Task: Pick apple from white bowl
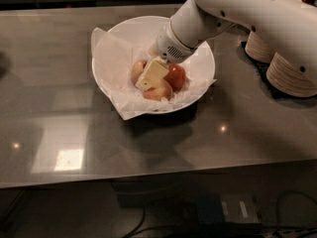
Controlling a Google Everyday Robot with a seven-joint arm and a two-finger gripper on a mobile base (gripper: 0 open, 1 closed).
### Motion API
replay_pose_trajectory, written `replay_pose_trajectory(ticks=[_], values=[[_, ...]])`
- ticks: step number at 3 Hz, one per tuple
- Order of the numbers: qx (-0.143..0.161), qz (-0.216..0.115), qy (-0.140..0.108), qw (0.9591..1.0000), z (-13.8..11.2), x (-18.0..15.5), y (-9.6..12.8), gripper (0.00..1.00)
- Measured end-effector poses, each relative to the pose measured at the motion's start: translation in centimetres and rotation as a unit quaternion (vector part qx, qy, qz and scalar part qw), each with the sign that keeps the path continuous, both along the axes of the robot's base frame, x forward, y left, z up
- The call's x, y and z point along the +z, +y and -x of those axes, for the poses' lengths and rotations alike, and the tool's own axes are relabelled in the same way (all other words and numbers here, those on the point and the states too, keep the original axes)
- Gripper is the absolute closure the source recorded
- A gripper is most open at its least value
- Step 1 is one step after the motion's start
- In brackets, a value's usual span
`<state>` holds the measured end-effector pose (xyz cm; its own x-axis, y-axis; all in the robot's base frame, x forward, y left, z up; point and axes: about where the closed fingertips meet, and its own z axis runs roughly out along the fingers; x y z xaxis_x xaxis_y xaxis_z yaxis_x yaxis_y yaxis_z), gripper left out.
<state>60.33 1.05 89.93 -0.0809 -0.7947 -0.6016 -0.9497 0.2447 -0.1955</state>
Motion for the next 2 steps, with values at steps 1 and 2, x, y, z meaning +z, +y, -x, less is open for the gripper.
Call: replay_pose_trajectory(ticks=[1, 2], values=[[-0.026, 0.004, -0.009, 0.9996, -1.97, -0.43, 0.43, 0.29], [-0.027, 0.003, -0.001, 0.9996, -2.42, -0.86, 1.03, 0.30]])
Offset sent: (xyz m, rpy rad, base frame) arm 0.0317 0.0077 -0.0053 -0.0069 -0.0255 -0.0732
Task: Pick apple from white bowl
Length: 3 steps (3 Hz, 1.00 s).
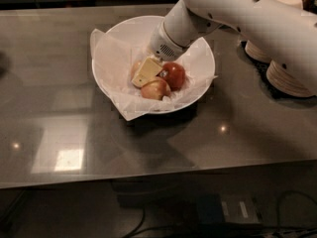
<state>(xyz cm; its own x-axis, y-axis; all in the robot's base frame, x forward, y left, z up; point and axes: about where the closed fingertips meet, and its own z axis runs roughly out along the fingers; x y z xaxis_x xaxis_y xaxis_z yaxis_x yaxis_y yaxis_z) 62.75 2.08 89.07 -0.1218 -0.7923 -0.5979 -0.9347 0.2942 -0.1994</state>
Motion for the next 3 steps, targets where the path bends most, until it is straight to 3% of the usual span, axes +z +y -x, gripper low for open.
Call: replay_pose_trajectory(ticks=[3], values=[[-0.008, 0.003, 0.042, 0.9991, 0.4, -1.7, 0.7, 0.36]])
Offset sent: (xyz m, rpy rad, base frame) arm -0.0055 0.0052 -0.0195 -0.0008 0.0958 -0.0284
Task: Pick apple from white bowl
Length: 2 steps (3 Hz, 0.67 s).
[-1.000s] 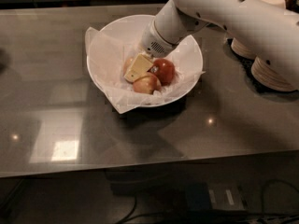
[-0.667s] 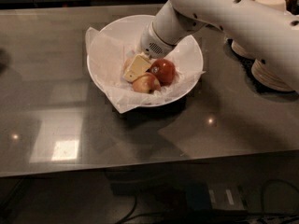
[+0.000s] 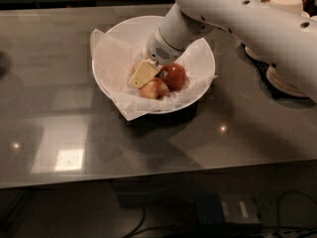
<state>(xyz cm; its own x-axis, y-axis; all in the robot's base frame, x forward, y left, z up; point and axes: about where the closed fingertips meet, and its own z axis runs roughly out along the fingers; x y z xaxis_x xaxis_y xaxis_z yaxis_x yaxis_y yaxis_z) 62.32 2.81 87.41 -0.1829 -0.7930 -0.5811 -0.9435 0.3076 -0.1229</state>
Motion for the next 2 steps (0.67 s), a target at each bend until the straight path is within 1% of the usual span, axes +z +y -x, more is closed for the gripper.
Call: replay_pose_trajectory(ticks=[1, 2], values=[[0.000, 0.000, 0.000, 1.0000, 0.00, 0.13, 0.00, 0.36], [-0.001, 0.002, 0.010, 1.0000, 0.09, -0.15, 0.11, 0.55]])
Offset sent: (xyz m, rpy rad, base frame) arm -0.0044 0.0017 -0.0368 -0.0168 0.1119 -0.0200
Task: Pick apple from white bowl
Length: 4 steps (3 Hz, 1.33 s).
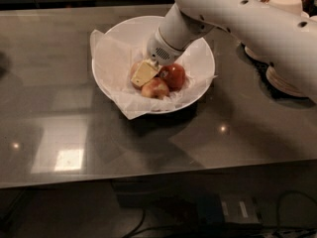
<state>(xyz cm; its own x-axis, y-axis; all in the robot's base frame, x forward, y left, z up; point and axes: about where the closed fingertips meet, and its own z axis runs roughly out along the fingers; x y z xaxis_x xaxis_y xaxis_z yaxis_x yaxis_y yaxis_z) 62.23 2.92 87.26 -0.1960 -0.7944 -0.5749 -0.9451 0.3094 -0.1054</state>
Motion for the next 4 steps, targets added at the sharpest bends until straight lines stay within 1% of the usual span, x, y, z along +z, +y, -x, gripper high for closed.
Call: replay_pose_trajectory(ticks=[1, 2, 4], values=[[-0.002, 0.001, 0.007, 1.0000, 0.06, -0.21, 0.02, 0.79], [-0.002, 0.001, 0.007, 1.0000, 0.06, -0.21, 0.03, 0.99], [0.004, -0.006, 0.009, 0.9999, 0.20, -0.05, 0.15, 1.00]])
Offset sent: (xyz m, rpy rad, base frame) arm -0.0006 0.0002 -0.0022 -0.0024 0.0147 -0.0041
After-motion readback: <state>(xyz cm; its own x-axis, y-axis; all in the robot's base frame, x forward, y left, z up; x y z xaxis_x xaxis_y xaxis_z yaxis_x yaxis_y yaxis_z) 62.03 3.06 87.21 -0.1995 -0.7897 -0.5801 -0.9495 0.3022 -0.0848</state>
